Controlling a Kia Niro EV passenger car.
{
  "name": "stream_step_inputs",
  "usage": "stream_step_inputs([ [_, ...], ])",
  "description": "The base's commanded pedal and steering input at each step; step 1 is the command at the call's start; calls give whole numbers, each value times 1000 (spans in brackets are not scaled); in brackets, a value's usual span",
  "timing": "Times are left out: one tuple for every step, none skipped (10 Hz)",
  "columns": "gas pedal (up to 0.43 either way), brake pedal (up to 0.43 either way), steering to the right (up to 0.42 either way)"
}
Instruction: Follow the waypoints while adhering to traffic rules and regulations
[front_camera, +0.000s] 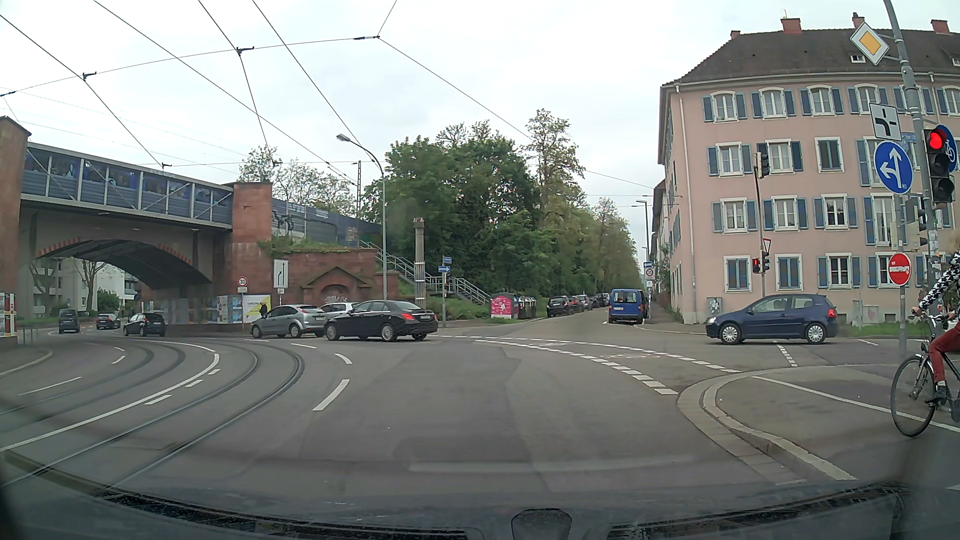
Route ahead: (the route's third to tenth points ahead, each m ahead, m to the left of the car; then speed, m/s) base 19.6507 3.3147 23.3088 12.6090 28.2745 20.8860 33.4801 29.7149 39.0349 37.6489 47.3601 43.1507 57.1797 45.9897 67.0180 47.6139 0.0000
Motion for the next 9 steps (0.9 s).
stream_step_inputs([
  [0, 238, -8],
  [0, 244, -8],
  [0, 238, -8],
  [0, 244, -8],
  [0, 244, -8],
  [0, 244, -8],
  [0, 244, -8],
  [0, 244, -8],
  [0, 238, -8],
])
